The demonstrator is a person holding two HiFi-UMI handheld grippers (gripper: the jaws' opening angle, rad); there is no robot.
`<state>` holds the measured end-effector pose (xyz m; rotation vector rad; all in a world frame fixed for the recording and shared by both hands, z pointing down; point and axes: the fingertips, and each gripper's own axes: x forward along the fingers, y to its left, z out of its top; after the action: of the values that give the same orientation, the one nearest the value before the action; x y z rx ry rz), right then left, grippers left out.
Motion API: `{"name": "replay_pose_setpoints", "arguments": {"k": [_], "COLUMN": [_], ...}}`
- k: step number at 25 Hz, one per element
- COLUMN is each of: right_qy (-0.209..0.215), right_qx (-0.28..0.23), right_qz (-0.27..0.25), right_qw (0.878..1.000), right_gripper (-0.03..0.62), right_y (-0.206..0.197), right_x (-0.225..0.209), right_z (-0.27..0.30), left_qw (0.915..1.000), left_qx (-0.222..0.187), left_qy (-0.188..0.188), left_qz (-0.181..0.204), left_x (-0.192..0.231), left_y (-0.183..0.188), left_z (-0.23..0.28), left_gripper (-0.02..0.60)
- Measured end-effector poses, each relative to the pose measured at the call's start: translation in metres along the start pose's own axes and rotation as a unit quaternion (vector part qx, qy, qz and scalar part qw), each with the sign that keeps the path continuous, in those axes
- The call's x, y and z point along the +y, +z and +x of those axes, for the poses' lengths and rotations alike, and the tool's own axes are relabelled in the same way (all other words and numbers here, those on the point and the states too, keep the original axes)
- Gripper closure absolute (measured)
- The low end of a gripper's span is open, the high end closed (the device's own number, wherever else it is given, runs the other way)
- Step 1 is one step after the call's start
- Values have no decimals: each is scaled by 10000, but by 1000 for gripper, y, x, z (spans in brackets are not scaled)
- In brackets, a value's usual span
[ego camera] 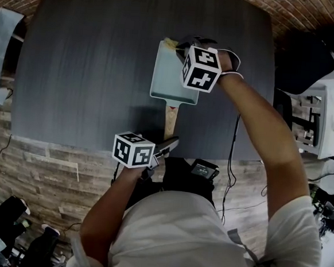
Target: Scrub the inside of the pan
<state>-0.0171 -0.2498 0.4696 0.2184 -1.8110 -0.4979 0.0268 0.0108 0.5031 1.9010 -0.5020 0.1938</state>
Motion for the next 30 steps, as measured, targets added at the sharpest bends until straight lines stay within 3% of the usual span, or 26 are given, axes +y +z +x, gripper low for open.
{"name": "replay_pose_setpoints", "arguments": {"k": [10, 23, 30], "right_qy": [-279, 369, 744], "right_qx": [406, 505, 444], "right_qz": [-349, -34, 380], "right_qw": [9982, 9980, 9955], "right_gripper": [562, 562, 562], "right_y": [-17, -17, -17], "right_x": [9, 36, 42], "right_z": [29, 45, 41], "left_qw": [9996, 9995, 9995], "left_qx": [-154, -173, -122], "left_qy": [-22, 13, 0], "left_qz": [-244, -270, -276], "left_x": [0, -1, 1], "left_y": [2, 3, 2], "left_z": [2, 2, 2], "left_gripper": [426, 428, 428]}}
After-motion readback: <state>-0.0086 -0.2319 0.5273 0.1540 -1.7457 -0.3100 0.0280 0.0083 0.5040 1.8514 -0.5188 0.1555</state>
